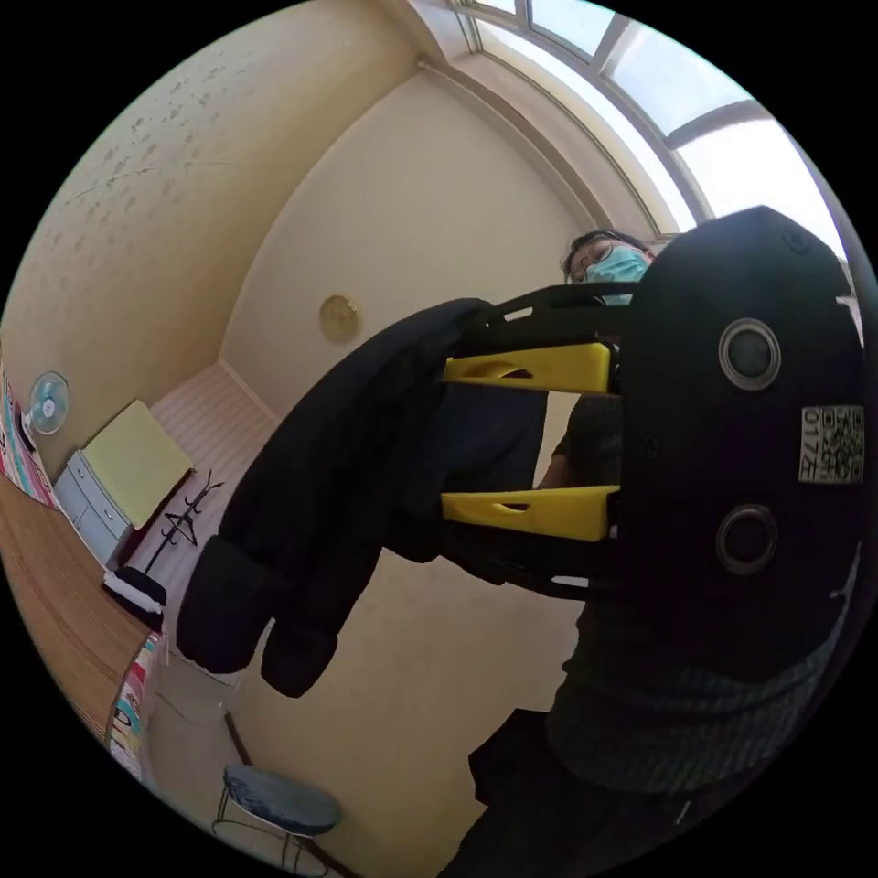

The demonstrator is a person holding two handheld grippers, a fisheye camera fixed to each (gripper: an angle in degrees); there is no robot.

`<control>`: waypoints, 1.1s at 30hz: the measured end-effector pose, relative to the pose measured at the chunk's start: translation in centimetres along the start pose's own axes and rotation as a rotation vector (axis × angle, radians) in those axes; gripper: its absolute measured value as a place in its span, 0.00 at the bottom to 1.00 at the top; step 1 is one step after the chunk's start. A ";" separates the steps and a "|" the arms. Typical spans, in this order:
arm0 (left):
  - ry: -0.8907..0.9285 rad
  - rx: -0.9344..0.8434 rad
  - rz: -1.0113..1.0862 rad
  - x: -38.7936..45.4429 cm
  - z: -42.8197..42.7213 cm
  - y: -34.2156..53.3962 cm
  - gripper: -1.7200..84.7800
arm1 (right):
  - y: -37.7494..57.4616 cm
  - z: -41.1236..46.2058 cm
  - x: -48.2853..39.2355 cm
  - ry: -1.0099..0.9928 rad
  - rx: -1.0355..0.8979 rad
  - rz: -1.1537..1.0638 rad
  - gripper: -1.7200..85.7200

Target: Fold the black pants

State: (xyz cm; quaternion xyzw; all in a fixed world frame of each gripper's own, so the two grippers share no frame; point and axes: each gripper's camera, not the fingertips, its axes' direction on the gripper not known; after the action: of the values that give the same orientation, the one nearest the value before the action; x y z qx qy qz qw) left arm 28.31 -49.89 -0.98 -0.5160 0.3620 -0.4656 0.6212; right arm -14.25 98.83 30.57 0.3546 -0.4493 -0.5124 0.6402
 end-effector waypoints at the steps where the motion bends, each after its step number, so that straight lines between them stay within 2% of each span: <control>1: 0.012 0.015 0.014 -0.3 0.0 -0.7 0.21 | -0.3 0.7 -0.9 -0.021 -0.022 -0.003 0.03; 8: -0.009 0.075 0.067 -5.1 1.6 -8.7 0.21 | -2.2 2.3 -5.2 -0.016 -0.103 0.002 0.03; 14: -0.111 -0.050 -0.144 -12.3 3.8 -13.4 0.19 | -4.5 1.0 -6.8 0.007 0.005 -0.010 0.03; 18: -0.277 -0.149 -0.309 -16.5 5.0 -15.2 0.19 | -5.5 1.4 -6.0 0.056 0.079 0.011 0.03; 21: -0.333 -0.175 -0.355 -18.1 4.8 -16.4 0.19 | -5.1 2.4 -5.5 0.074 0.125 0.012 0.03; 26: -0.298 -0.108 -0.405 -19.4 2.9 -19.0 0.20 | -4.6 6.6 -5.6 0.114 0.097 -0.055 0.03; 33: -0.344 -0.183 -0.421 -17.6 0.8 -24.9 0.19 | -5.8 11.7 -3.0 0.226 0.099 -0.137 0.04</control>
State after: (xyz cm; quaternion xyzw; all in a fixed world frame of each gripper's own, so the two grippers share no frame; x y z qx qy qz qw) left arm 18.64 -33.75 23.00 -0.7053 0.1767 -0.4553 0.5139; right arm -27.41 100.52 28.69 0.4709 -0.3736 -0.4890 0.6320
